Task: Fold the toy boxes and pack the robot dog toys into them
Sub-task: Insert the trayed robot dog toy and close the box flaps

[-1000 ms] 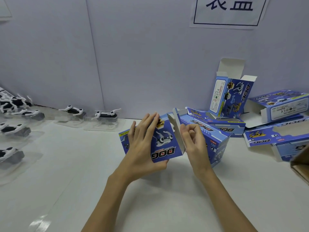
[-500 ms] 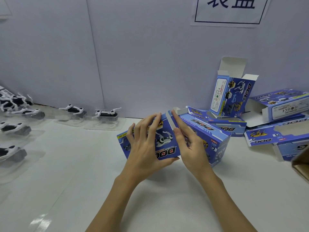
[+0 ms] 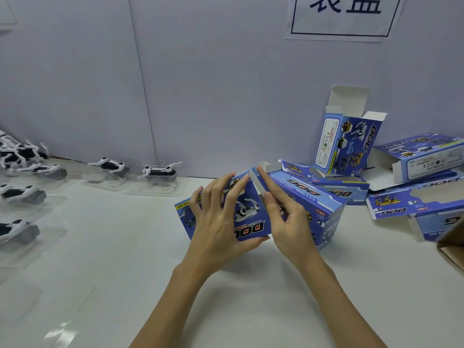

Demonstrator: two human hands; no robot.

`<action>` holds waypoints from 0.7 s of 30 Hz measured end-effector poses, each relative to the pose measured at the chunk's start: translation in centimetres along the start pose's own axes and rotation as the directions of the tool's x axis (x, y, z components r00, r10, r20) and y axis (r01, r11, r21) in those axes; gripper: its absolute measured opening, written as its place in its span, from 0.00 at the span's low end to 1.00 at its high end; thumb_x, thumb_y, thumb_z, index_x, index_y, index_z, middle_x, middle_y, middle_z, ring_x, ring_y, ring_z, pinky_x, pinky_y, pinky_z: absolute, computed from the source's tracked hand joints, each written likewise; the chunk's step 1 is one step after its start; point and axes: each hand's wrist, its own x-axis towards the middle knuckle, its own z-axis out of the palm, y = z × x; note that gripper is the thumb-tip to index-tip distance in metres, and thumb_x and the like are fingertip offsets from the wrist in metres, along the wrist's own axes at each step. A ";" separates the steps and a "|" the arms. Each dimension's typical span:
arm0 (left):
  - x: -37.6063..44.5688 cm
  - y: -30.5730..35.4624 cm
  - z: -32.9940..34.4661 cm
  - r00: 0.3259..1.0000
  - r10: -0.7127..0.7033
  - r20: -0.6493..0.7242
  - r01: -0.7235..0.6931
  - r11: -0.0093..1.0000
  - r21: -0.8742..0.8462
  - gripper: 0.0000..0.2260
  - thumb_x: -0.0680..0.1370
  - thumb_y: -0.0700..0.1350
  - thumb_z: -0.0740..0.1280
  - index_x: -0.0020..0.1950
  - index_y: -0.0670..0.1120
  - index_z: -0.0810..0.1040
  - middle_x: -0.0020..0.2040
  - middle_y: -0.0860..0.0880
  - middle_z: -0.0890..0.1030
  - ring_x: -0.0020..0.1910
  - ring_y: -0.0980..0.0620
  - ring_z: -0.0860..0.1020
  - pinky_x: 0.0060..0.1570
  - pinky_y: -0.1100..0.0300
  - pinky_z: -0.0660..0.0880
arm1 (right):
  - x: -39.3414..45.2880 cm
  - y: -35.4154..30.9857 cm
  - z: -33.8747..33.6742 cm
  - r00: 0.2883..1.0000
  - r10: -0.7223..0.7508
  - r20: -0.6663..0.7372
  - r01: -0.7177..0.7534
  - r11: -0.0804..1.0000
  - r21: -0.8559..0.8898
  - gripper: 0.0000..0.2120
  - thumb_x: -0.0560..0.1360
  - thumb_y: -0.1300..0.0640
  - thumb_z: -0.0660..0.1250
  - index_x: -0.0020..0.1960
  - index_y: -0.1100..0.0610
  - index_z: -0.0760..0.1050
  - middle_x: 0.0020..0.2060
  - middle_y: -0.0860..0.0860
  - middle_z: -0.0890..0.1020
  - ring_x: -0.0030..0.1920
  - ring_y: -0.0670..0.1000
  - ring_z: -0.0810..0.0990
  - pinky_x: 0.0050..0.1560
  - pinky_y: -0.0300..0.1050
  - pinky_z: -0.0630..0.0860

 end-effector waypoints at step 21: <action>0.0 -0.2 0.1 0.997 0.067 -0.030 -0.064 0.994 0.090 0.37 0.68 0.68 0.77 0.74 0.60 0.71 0.78 0.44 0.64 0.77 0.44 0.63 0.67 0.31 0.64 | -0.1 -0.4 -0.2 1.000 -0.009 0.012 0.009 1.000 -0.005 0.22 0.84 0.50 0.63 0.74 0.31 0.69 0.61 0.30 0.78 0.61 0.42 0.83 0.38 0.40 0.85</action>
